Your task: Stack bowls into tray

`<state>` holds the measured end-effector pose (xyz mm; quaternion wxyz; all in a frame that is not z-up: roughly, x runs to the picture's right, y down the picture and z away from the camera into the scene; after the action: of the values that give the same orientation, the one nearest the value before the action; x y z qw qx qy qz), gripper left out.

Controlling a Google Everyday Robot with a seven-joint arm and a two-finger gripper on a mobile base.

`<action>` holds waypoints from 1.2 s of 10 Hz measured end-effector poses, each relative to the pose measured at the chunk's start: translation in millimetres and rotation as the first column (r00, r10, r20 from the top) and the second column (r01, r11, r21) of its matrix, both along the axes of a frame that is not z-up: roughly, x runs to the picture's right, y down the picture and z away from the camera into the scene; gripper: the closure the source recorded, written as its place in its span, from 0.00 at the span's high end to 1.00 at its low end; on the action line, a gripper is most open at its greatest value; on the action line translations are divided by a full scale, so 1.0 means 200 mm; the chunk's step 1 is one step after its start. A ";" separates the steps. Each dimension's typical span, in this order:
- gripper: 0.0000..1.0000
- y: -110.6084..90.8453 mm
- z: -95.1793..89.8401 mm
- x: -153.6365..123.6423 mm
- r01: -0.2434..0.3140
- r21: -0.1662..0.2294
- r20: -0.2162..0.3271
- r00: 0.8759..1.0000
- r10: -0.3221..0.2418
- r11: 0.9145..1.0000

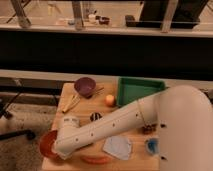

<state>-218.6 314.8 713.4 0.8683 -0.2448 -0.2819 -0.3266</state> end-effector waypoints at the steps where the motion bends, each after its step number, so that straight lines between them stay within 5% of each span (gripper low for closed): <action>1: 0.00 -0.01 -0.01 0.01 -0.004 0.001 0.001 1.000 0.004 1.000; 8: 0.00 -0.08 -0.07 0.06 -0.034 0.006 0.008 0.999 0.034 0.999; 12: 0.00 -0.20 -0.19 0.07 -0.055 0.051 0.010 0.998 0.054 0.997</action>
<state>-204.0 275.1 675.8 0.8816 -0.2135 -0.2837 -0.3109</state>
